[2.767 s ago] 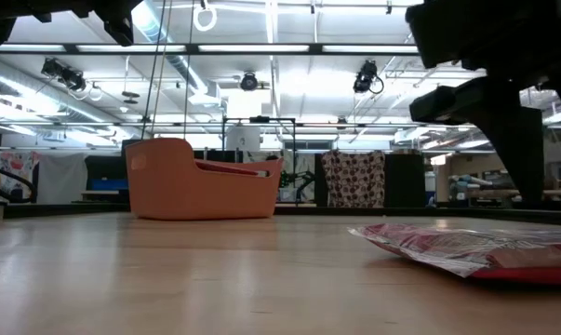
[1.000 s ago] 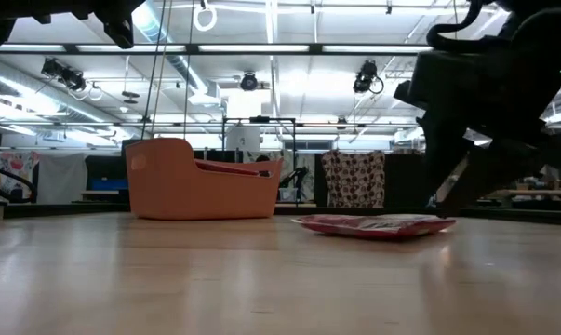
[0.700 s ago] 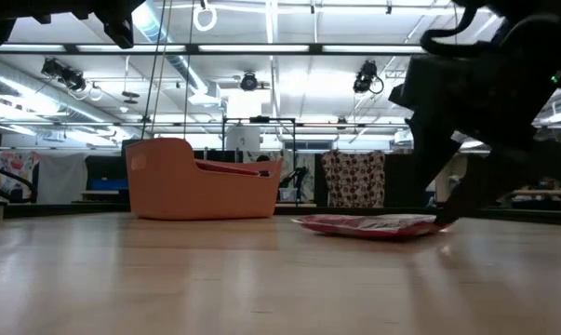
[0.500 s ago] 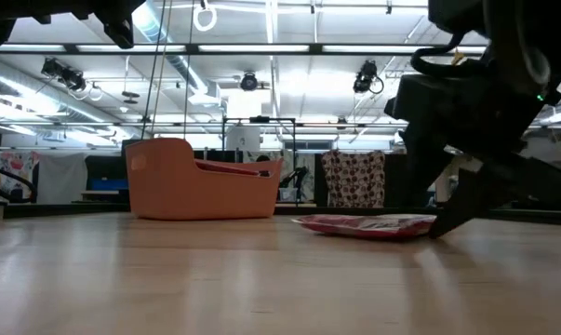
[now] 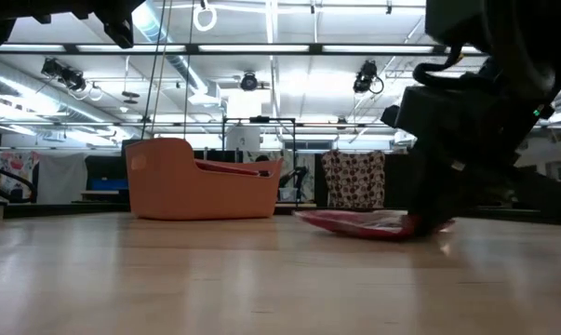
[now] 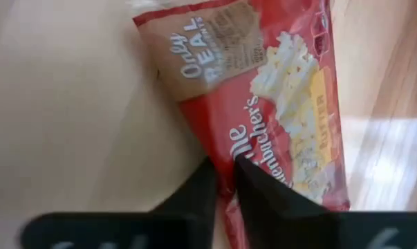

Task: Sort popcorn bags into baskets
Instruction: Put the red popcorn bag into the orange bin

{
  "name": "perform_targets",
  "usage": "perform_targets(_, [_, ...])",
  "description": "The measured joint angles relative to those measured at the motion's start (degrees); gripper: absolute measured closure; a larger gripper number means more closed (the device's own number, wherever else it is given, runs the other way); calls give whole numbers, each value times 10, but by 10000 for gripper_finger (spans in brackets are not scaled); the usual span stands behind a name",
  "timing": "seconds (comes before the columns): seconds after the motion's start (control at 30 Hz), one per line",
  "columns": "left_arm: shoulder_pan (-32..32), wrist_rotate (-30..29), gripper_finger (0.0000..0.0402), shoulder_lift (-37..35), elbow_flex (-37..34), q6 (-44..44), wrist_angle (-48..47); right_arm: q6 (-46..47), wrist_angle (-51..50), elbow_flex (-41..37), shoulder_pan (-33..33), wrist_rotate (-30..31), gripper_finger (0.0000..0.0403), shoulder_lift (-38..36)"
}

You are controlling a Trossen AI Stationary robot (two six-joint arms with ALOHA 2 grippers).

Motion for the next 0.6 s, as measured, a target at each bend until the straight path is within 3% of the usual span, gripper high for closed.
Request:
perform_targets(0.1, [0,0,285,0,0,0,0,-2,-2,-1,0,13,388,2])
perform_targets(0.27, [0,0,285,0,0,0,0,-6,-43,15,1,40,371,1])
perform_targets(0.4, [0,0,285,0,0,0,0,-10,-97,53,1,61,387,-7])
perform_targets(0.6, [0,0,285,0,0,0,0,-6,-179,115,-20,171,388,-7])
